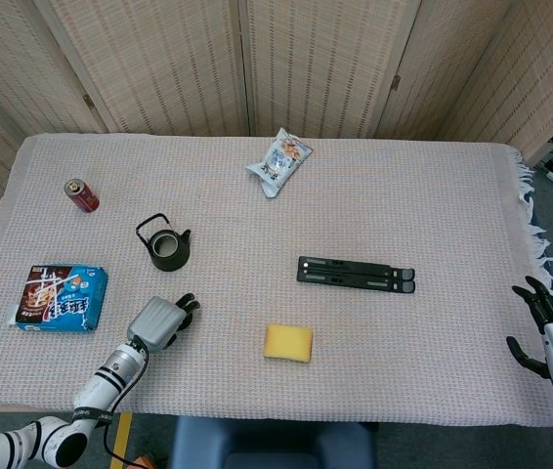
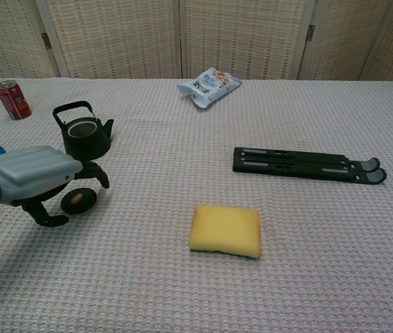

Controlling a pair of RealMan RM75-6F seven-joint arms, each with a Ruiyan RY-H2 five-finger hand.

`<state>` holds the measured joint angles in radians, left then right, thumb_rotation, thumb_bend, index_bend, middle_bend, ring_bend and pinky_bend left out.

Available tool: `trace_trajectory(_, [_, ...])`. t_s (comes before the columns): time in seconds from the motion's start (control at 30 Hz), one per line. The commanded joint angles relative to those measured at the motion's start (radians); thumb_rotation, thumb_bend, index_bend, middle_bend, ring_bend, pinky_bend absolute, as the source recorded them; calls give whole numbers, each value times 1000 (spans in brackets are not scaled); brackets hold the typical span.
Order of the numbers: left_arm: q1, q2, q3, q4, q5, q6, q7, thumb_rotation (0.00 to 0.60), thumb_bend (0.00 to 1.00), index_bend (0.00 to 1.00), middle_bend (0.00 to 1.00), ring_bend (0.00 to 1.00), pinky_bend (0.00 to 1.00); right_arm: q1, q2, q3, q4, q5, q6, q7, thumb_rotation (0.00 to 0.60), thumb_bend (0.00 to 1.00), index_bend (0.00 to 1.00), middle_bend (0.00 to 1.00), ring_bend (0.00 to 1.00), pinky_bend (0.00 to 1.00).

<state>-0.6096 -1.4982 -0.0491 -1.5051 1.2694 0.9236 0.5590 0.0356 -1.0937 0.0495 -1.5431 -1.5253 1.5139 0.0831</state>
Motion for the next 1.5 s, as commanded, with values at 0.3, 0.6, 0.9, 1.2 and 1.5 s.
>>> trace_trajectory(0.3, [-5,-19,9,39,-3,14,-10,600,273,258,209,737,716,-2,-3,-1,8,0,2,10,600,344,155,116,214,92])
trace_trajectory(0.6, [-6,-39,15,83,7,25,-48,600,272,318,277,758,720,-4,-6,-4,11,-4,3,12,600,343,155,116,214,91])
trace_trajectory(0.9, [-6,-49,15,120,32,42,-95,600,272,387,360,788,731,-5,-5,-5,7,-3,2,5,600,344,155,116,215,91])
trace_trajectory(1.2, [-32,6,-39,73,13,43,-126,600,272,400,371,790,731,-6,-7,-5,9,-3,3,6,600,344,155,116,213,91])
trace_trajectory(1.5, [-105,68,-145,48,-101,-7,-119,600,273,399,372,798,731,-11,-6,-8,10,-9,10,9,600,345,155,116,213,91])
